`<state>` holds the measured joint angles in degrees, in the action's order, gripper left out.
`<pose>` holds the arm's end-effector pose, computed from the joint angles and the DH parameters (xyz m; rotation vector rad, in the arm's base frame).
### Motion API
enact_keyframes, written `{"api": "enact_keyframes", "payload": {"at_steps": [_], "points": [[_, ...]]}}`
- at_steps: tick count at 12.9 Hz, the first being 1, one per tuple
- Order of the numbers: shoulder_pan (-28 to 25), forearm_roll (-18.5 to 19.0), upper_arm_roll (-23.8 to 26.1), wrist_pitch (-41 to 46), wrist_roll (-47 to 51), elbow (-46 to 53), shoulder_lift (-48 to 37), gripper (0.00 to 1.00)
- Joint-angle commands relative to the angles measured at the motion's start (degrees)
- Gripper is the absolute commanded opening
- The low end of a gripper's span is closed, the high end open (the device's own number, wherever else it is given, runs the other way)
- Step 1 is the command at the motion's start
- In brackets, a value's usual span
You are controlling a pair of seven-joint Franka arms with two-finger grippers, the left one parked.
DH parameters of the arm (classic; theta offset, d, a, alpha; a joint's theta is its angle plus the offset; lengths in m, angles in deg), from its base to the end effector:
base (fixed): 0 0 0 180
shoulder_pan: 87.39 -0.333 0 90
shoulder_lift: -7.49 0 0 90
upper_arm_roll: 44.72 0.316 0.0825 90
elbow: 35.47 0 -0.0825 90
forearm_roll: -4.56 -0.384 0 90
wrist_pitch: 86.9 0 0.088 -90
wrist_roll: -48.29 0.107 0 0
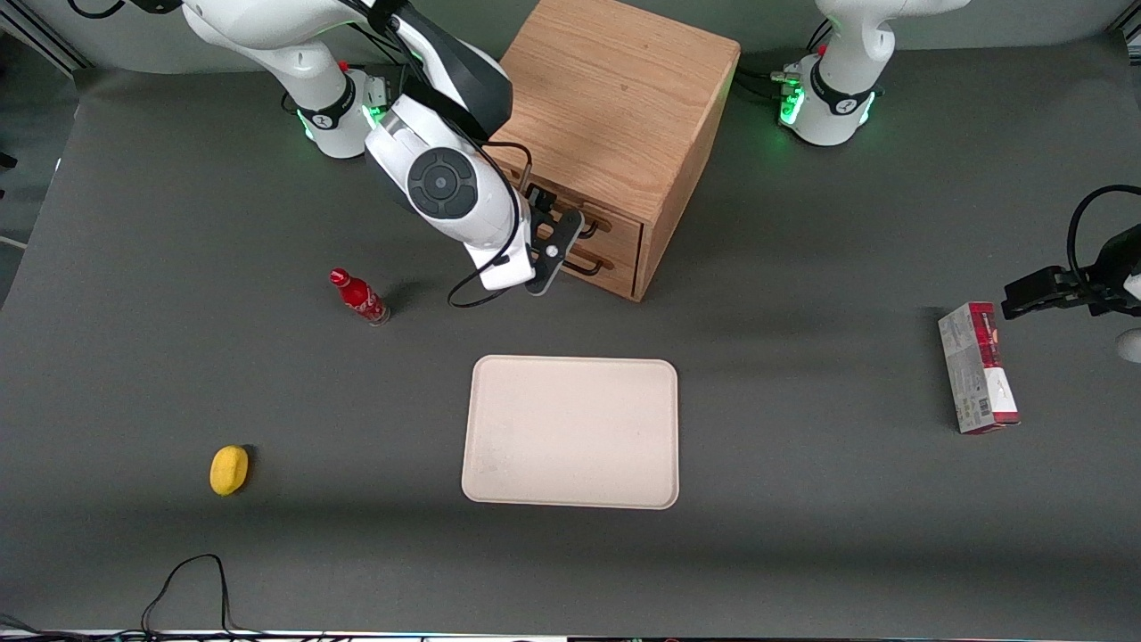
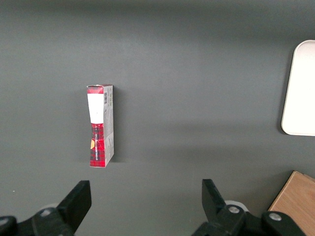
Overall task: Open upper drawer
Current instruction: 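Pull the handle outward with the right gripper, sliding the drawer open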
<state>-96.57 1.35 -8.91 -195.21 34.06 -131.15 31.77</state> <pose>0.4794 0.4258 0.3906 -2.5324 -1.3591 0.2903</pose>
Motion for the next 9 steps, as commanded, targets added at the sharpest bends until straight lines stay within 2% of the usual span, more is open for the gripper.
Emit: {"api": "enact_keyframes", "payload": {"at_steps": [1, 3, 9], "points": [[0.74, 3.82, -0.21, -0.51, -1.06, 3.03, 2.61, 1.0], [2.14, 6.01, -0.3, -0.16, -2.72, 5.84, 4.36, 1.0], [3.29, 5.58, -8.29, 0.98, -10.73, 13.66, 7.79, 1.0]]}}
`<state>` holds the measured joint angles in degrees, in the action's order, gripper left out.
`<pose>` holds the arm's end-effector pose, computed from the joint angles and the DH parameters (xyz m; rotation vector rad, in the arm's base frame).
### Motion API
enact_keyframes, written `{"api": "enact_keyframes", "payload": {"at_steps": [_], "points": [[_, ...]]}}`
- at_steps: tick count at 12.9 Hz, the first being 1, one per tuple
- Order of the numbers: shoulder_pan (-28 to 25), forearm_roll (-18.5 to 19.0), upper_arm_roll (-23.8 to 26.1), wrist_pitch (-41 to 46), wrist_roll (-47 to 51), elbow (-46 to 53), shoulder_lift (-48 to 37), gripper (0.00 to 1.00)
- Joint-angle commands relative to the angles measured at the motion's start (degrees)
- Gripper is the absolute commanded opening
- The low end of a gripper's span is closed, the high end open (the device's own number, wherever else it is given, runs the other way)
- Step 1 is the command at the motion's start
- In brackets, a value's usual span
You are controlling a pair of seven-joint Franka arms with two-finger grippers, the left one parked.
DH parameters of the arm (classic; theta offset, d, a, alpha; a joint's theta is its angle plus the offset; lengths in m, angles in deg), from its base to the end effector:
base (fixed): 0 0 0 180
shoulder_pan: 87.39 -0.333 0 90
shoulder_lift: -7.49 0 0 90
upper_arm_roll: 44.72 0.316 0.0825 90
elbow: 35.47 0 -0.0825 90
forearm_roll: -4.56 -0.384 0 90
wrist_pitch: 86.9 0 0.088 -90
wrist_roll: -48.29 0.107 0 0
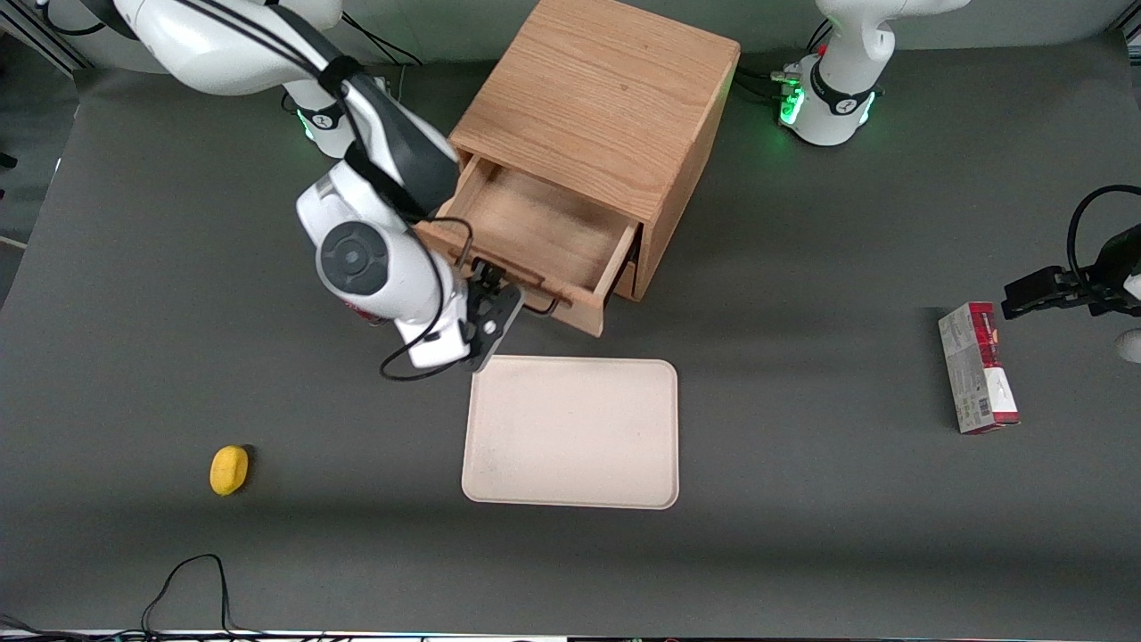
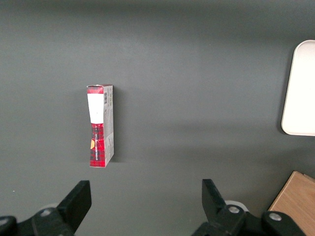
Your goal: Open upper drawer
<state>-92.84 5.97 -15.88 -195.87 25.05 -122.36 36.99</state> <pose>0.5899 0.3373 0.3884 -2.5930 -1.3591 0.1292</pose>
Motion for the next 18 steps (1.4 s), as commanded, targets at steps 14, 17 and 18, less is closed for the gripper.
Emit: {"api": "enact_keyframes", "payload": {"at_steps": [14, 17, 18], "points": [[-0.35, 3.07, -5.28, 3.39, -0.68, 15.26, 2.25, 1.0], [-0.35, 2.81, -13.95, 10.16, 5.99, 14.99, -2.42, 1.0], [-0.35, 2.46, -18.25, 11.83, 10.1, 15.69, -2.78, 1.0]]}}
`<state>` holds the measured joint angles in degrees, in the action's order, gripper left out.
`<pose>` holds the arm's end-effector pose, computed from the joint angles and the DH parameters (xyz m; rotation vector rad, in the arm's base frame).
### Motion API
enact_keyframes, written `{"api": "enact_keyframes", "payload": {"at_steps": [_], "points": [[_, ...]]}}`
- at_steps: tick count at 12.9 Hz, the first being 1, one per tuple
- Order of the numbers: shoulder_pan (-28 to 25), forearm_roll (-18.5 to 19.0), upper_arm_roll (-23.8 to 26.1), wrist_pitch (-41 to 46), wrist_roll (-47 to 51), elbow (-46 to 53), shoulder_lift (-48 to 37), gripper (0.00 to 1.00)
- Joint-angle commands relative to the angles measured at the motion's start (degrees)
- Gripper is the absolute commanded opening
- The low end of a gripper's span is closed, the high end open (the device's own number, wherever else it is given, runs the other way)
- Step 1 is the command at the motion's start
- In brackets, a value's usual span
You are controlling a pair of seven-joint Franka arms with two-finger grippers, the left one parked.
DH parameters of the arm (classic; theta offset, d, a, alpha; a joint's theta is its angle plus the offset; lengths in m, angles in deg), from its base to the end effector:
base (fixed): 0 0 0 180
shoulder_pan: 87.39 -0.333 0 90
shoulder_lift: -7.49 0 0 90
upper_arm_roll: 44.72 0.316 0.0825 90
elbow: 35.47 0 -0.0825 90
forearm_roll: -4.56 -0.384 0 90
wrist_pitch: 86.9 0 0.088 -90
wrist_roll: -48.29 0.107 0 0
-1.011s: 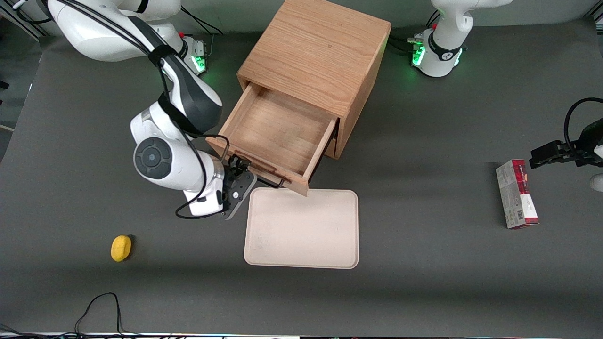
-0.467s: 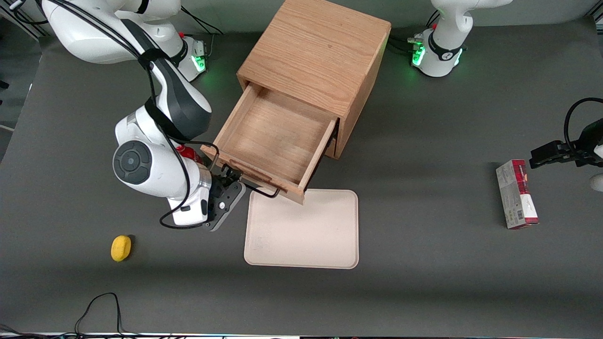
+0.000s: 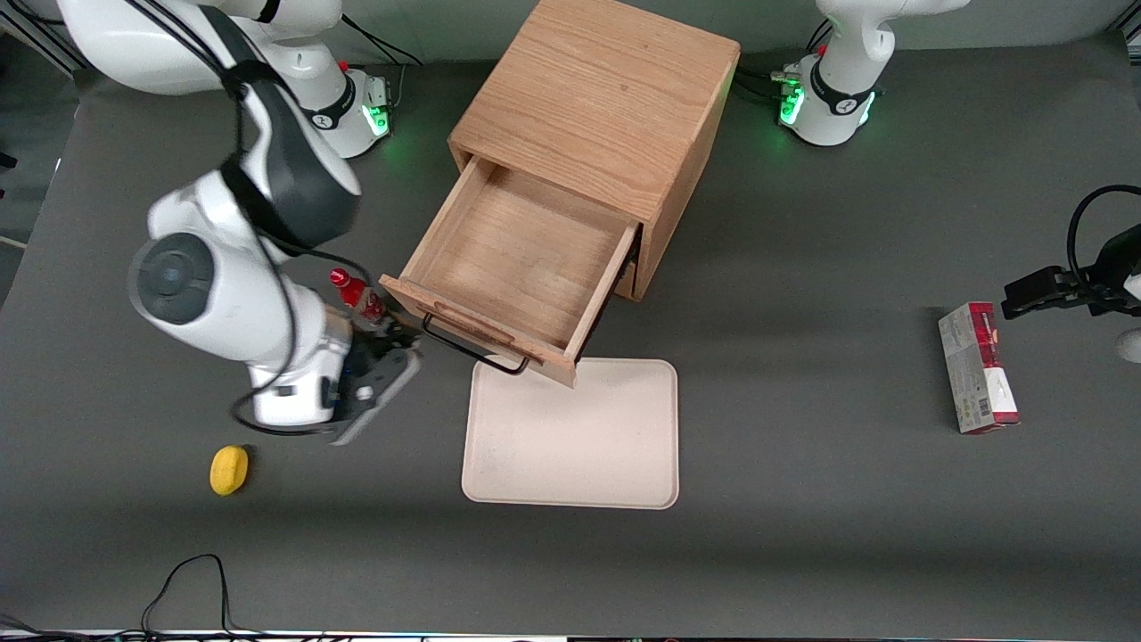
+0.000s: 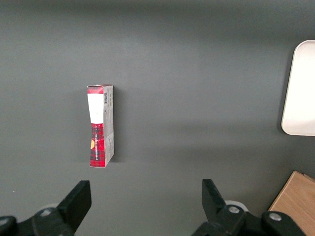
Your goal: Open upper drawer
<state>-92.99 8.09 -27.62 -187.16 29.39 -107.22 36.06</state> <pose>0.6656 0.2224 0.4874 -2.8749 -1.0505 -0.0262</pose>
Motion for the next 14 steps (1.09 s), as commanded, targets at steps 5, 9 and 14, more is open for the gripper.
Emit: {"api": "enact_keyframes", "payload": {"at_steps": [5, 9, 14], "points": [[-0.29, -0.27, -16.03, 9.07, 12.11, -0.74, -9.56, 1.0], [-0.47, -7.13, -20.26, 7.46, 25.75, -17.67, -24.93, 1.0], [-0.47, -6.26, -21.32, 6.19, 25.48, -31.35, -37.18, 1.0]]}}
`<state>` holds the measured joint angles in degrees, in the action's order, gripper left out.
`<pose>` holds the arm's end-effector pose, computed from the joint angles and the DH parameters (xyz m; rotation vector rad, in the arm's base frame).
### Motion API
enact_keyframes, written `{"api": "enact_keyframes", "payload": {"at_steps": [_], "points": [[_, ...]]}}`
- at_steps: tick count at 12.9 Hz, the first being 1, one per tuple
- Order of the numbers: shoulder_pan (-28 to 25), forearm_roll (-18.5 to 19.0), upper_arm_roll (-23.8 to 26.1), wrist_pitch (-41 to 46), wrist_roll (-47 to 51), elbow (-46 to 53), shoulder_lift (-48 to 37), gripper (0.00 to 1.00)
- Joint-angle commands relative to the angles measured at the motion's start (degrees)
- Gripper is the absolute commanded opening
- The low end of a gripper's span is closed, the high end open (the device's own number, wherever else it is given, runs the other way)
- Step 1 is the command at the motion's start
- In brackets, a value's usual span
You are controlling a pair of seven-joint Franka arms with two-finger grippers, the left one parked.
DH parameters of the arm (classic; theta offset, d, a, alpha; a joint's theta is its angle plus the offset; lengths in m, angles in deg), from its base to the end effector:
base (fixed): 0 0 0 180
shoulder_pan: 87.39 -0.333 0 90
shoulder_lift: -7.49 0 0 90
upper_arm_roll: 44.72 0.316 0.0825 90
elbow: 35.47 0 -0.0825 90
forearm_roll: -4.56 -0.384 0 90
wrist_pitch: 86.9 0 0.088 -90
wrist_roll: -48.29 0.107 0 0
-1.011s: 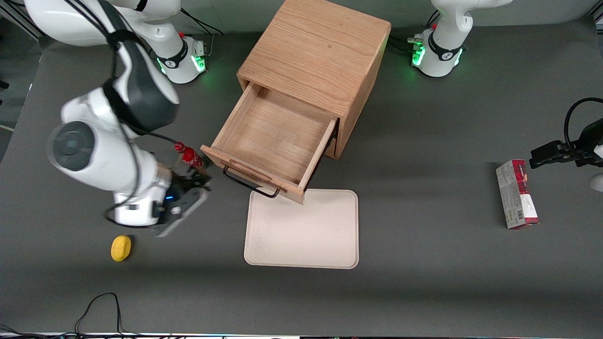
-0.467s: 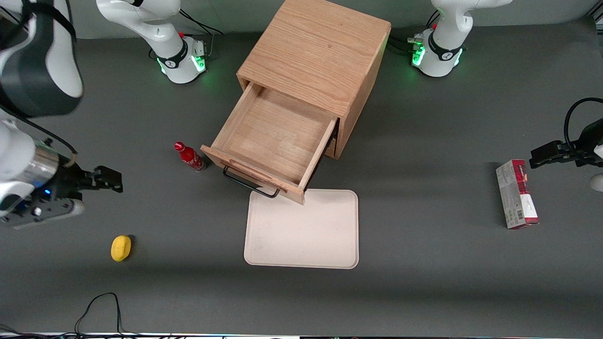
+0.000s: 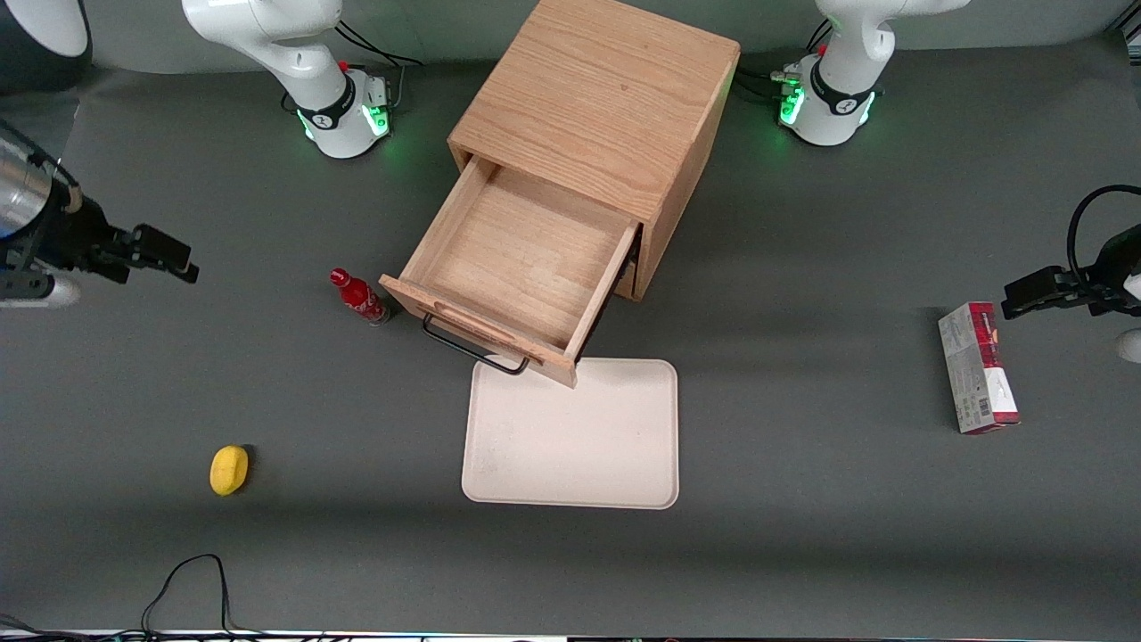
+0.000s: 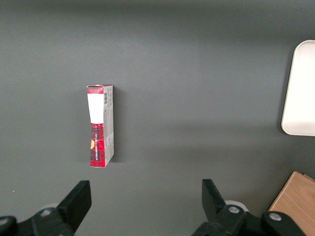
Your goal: Open upper drawer
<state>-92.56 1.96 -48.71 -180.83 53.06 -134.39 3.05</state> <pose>0.5339 0.0142 0.5989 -3.0898 0.1016 0.0192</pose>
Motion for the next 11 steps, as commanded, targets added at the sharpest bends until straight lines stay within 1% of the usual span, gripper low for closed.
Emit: {"api": "enact_keyframes", "payload": {"at_steps": [1, 2, 3, 5, 6, 11], "points": [[-0.89, -0.04, -0.23, 3.71, 1.99, -1.74, -2.69, 1.0], [-0.89, 0.75, -0.14, 6.45, 2.0, 0.11, -1.63, 1.0], [-0.8, 1.89, -0.05, 6.91, 1.82, 0.65, -1.45, 1.0], [-0.98, 2.16, 0.3, 6.57, 1.91, 0.83, -1.8, 1.0], [-0.98, 3.12, 1.08, 6.3, 1.91, 0.83, -1.71, 1.0], [-0.8, 3.31, 1.27, 5.77, 2.0, 2.24, 0.48, 1.0]]}}
